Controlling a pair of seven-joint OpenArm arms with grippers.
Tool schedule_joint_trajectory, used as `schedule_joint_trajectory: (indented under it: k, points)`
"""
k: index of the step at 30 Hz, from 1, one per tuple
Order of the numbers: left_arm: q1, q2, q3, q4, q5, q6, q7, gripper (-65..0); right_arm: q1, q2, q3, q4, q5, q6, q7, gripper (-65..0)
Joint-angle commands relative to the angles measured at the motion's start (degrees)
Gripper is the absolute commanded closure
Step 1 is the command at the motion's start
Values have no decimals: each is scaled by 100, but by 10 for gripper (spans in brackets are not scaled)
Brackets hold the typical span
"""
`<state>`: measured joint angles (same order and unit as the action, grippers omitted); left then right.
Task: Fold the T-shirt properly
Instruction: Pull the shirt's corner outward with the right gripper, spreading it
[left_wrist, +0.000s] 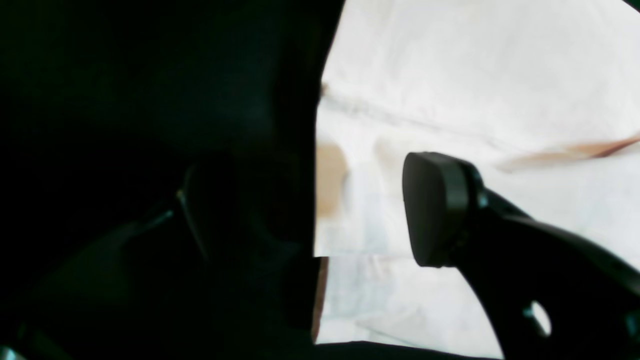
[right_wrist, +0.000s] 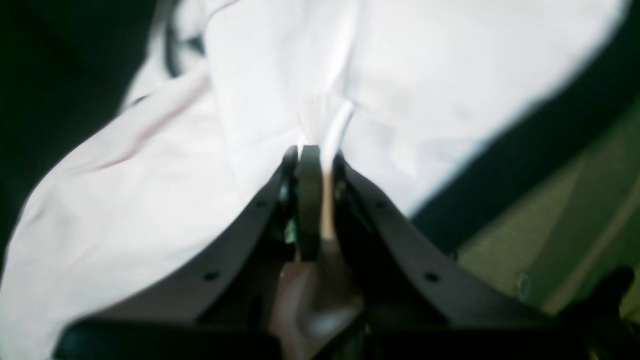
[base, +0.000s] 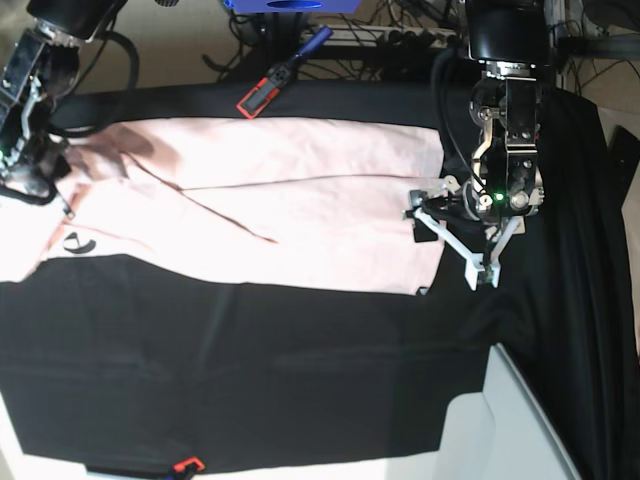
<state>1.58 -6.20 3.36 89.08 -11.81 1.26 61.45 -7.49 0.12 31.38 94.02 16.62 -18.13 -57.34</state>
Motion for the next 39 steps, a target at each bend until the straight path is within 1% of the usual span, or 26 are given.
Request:
schedule_joint_trajectory:
  k: [1, 7, 11, 15, 27, 30, 37, 39]
  points:
    - [-84, -70, 21, 90, 25, -25, -66, -509, 76, 54, 5, 124, 39, 6, 33, 0]
    - [-84, -141, 21, 90, 25, -25, -66, -509, -91, 19, 5, 115, 39, 6, 42, 0]
    - [-84, -141, 21, 90, 25, -25, -66, -509, -240, -131, 23, 159, 39, 6, 59, 0]
    - [-75, -141, 21, 90, 25, -25, -66, -509, -346, -175, -21, 203, 39, 15, 33, 0]
    - [-75, -141, -6, 90, 25, -25, -66, -509, -451, -271, -30, 378, 39, 15, 42, 0]
    - [-75, -141, -6, 90, 25, -25, -66, -509, -399, -386, -47, 528, 39, 24, 86, 0]
    - [-49, -141, -15, 90, 25, -25, -66, -509, -267, -368, -988, 537, 39, 24, 95, 0]
    - [-22, -141, -15, 99, 25, -25, -66, -509, -188, -368, -1182, 502, 21, 15, 174, 0]
